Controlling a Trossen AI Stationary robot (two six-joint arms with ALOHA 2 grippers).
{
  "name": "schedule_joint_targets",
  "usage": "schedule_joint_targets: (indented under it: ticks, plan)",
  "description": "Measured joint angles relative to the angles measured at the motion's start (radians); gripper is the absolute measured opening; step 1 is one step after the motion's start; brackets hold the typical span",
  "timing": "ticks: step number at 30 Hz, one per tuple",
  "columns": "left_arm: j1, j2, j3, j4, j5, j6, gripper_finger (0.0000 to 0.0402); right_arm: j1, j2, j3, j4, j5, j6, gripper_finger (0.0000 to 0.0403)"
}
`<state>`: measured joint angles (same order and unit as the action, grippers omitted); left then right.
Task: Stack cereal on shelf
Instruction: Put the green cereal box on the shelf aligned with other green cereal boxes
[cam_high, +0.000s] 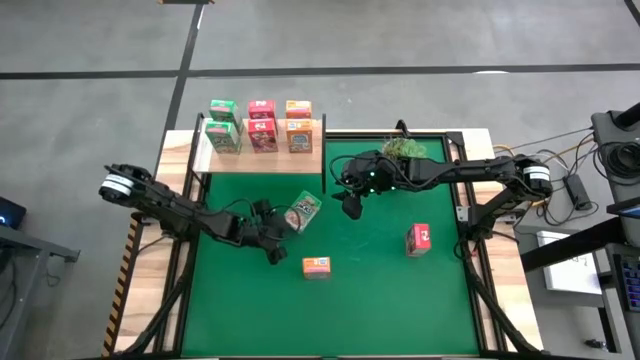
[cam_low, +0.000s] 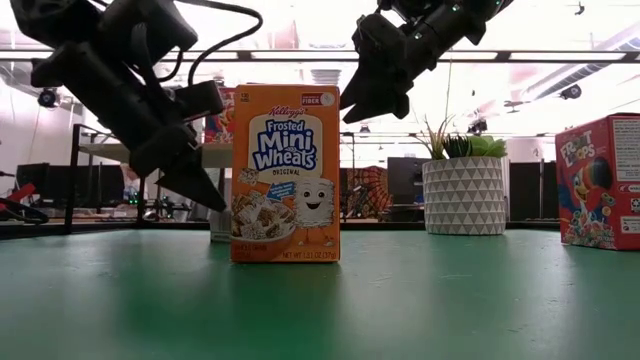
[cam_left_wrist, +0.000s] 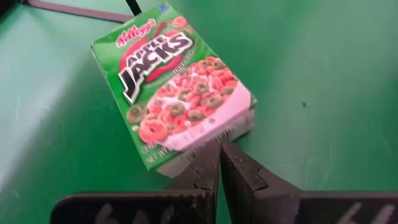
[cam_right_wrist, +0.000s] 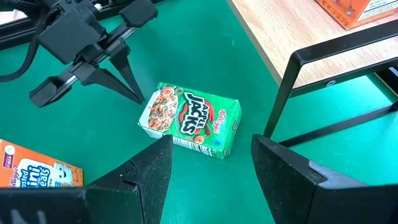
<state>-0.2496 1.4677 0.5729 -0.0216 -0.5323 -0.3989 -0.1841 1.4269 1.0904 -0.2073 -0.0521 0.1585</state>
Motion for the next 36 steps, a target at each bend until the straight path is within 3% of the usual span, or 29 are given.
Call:
schedule_joint_targets:
  ticks: [5, 10, 16, 27, 36]
  plan:
    - [-0.027, -0.001, -0.003, 0.003, -0.006, -0.034, 0.0000, 0.000, 0.000, 0.000, 0.000, 0.000, 0.000, 0.0208]
    - [-0.037, -0.010, 0.008, 0.022, -0.119, 0.046, 0.0000, 0.000, 0.000, 0.000, 0.000, 0.000, 0.001, 0.0208]
    - [-0.030, 0.033, -0.046, 0.111, -0.168, 0.067, 0.0000, 0.000, 0.000, 0.000, -0.001, 0.000, 0.000, 0.0208]
    - [-0.083, 0.039, -0.046, 0.089, -0.158, -0.052, 0.0000, 0.000, 0.000, 0.000, -0.002, 0.000, 0.001, 0.0208]
    - [-0.145, 0.041, -0.046, 0.011, -0.151, -0.245, 0.0000, 0.000, 0.000, 0.000, -0.002, 0.000, 0.005, 0.0208]
